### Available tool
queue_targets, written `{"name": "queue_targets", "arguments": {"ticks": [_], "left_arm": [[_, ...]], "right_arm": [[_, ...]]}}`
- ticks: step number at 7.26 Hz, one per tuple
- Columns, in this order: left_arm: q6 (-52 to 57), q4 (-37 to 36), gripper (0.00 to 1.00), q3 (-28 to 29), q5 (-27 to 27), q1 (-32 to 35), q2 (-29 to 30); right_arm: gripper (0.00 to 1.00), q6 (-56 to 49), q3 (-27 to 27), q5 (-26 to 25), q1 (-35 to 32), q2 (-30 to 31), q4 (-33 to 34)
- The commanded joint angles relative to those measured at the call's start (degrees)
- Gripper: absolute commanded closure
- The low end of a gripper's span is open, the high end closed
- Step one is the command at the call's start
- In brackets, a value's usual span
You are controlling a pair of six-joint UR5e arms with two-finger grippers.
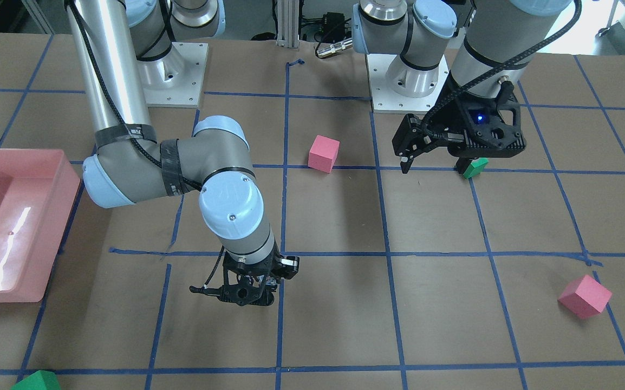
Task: Align button upright
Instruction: 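Carry the switch out of the bin to the table center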
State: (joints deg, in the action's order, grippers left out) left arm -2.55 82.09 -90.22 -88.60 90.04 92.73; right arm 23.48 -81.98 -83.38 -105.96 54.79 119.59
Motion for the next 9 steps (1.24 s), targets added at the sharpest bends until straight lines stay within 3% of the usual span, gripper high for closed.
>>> {"name": "queue_targets", "arguments": {"ticks": [1, 7, 8, 9], "left_arm": [[0.00, 0.00, 0.00, 0.04, 0.00, -0.12, 0.00], [0.09, 0.00, 0.00, 0.04, 0.00, -0.21, 0.00], [0.00, 0.00, 0.00, 0.04, 0.00, -0.30, 0.00], [0.09, 0.00, 0.00, -0.05, 0.00, -0.30, 0.00]], "right_arm": [[1.00, 0.51, 1.73, 1.56, -0.83, -2.23, 0.21], [0.99, -11.67, 2.61, 2.79, -1.27, -5.47, 1.95], [0.94, -11.53, 3.39, 2.79, -1.27, -6.00, 1.97], [0.74, -11.62, 3.75, 2.88, -1.27, -6.27, 1.97]]}}
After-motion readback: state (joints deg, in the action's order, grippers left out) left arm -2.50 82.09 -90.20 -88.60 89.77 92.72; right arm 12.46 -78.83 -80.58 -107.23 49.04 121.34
